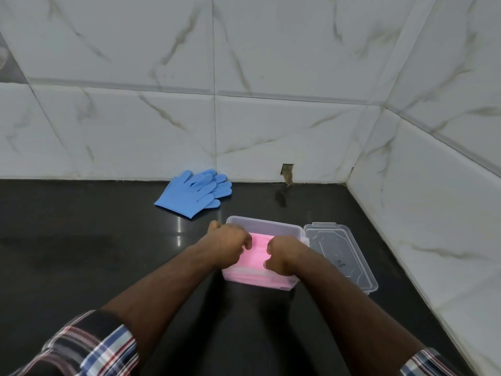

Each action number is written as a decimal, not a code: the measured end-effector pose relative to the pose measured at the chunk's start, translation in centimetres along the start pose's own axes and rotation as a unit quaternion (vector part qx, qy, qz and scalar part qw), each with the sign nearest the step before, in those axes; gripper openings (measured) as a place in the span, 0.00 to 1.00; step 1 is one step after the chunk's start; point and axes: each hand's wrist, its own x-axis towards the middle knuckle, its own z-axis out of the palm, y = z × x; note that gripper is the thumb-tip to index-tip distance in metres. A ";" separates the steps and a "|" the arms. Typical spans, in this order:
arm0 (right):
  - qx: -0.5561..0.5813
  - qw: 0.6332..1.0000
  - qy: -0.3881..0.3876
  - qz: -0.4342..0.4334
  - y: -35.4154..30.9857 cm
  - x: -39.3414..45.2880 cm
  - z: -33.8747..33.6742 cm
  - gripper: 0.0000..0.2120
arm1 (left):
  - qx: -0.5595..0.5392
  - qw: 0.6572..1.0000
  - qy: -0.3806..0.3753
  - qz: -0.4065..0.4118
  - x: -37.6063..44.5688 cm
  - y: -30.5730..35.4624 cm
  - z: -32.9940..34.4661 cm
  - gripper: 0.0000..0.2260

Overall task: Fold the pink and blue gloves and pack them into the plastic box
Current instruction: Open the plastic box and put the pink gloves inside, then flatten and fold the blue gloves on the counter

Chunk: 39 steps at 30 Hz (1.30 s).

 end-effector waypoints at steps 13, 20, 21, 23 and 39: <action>0.077 0.981 -0.003 0.177 6.5 -0.8 0.2 0.17 | -0.131 0.965 0.223 0.048 6.2 7.5 2.1 0.13; 0.117 0.973 0.013 0.200 8.2 -0.7 -1.7 0.09 | -0.225 0.961 0.161 0.024 5.3 7.0 2.7 0.20; 0.103 0.976 0.030 0.188 7.9 -0.6 -2.2 0.08 | -0.223 0.961 0.160 0.020 5.0 6.6 2.6 0.21; 0.085 0.980 0.063 0.168 6.5 -0.3 -3.3 0.12 | -0.221 0.960 0.169 0.020 4.4 5.7 2.4 0.21; 0.401 0.907 0.108 0.063 -9.5 9.2 -2.7 0.06 | -0.187 0.945 0.170 -0.209 0.5 -13.0 1.2 0.12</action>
